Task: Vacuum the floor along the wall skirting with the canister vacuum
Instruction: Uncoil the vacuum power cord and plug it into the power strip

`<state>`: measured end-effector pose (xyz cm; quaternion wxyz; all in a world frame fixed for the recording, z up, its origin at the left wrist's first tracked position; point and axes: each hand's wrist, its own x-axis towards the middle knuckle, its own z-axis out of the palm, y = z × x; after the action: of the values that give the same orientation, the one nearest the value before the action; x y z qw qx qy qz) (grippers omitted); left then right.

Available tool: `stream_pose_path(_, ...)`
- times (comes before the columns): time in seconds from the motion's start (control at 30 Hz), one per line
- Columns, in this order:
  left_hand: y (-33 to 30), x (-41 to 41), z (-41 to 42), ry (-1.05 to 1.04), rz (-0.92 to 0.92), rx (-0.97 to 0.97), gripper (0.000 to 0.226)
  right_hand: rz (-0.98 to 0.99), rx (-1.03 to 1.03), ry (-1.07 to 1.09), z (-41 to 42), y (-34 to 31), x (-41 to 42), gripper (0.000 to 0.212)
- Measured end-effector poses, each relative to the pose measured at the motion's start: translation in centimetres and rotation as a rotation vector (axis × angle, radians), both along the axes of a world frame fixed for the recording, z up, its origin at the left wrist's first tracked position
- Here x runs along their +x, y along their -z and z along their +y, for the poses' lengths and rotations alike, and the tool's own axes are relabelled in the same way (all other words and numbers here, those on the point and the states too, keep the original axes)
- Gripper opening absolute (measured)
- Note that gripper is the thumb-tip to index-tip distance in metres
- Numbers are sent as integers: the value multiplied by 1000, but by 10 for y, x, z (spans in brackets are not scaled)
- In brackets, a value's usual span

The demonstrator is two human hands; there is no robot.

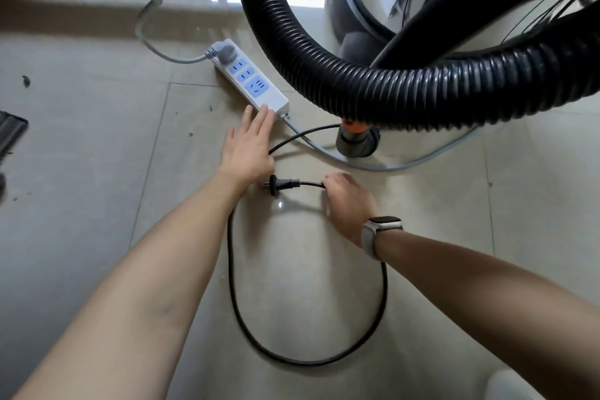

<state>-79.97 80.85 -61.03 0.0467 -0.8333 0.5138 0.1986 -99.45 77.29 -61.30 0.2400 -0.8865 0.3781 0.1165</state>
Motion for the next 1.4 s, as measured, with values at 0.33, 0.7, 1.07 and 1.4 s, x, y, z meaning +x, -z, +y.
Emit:
stream_pose_path(0.33, -4, -10, 58, 138, 42, -60, 75, -61, 81, -77, 3, -14, -22, 28)
stream_pose_path(0.7, 1, 23, 6, 135, -165, 0, 68, -135, 155, 87, 3, -26, -19, 27)
stream_pose_path(1.07, 9, -11, 91, 6, -102, -182, 61, -210, 120, 85, 11, -42, -3, 22)
stream_pose_path(1.4, -5, -62, 132, -124, -23, -119, 65, -193, 148, 3, 32, -38, 22, 18)
